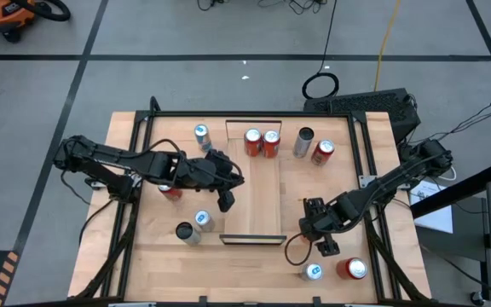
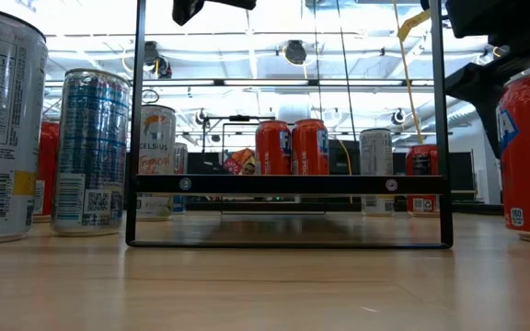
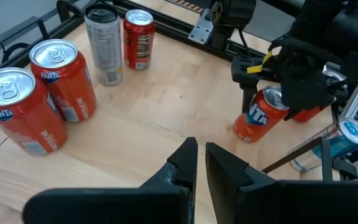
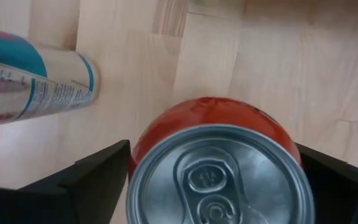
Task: Place canned beverage on shelf
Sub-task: Put the orange soda can on the shelf aligned with the other orange soda can
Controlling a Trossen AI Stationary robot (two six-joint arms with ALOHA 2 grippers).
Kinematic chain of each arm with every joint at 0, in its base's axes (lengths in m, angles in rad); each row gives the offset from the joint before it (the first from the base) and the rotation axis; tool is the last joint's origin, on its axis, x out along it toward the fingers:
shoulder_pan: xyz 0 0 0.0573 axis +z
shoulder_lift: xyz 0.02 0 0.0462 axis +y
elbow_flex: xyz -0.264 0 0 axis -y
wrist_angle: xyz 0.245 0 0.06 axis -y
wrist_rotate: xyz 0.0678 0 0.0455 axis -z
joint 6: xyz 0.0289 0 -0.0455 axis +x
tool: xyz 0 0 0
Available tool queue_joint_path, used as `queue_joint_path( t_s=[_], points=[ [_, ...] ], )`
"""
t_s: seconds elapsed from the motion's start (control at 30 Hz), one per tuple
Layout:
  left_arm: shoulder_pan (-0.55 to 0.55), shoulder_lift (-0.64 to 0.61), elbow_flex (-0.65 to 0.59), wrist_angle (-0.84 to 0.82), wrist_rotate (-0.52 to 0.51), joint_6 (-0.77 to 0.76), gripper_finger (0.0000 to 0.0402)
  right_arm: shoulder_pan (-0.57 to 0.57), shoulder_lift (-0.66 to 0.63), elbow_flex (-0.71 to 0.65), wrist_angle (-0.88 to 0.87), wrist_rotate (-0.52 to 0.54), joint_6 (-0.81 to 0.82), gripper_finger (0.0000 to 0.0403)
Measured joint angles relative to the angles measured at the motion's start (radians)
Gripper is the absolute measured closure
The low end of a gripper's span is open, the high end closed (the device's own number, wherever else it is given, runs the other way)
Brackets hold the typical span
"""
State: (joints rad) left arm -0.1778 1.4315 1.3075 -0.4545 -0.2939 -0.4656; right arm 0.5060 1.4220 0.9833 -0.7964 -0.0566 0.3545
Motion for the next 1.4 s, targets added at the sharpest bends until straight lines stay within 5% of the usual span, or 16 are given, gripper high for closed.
queue_joint_path(
  t_s=[0.27,0.57,0.97,1.4],
  points=[
    [-0.001,0.000,0.000,0.000,0.000,0.000,0.0366,0.000,-0.001,0.001,0.000,-0.025,0.019,0.0124],
    [-0.001,0.000,0.000,0.001,0.002,-0.001,0.0366,-0.001,0.001,0.083,-0.098,-0.031,0.030,0.0129],
    [0.015,0.000,0.000,0.086,-0.008,-0.015,0.0366,-0.038,0.001,0.441,-0.450,-0.052,0.034,0.0132],
    [0.004,0.000,0.000,0.274,-0.058,0.254,0.0356,-0.207,0.000,0.837,-0.586,-0.045,0.199,0.0132]
  ],
)
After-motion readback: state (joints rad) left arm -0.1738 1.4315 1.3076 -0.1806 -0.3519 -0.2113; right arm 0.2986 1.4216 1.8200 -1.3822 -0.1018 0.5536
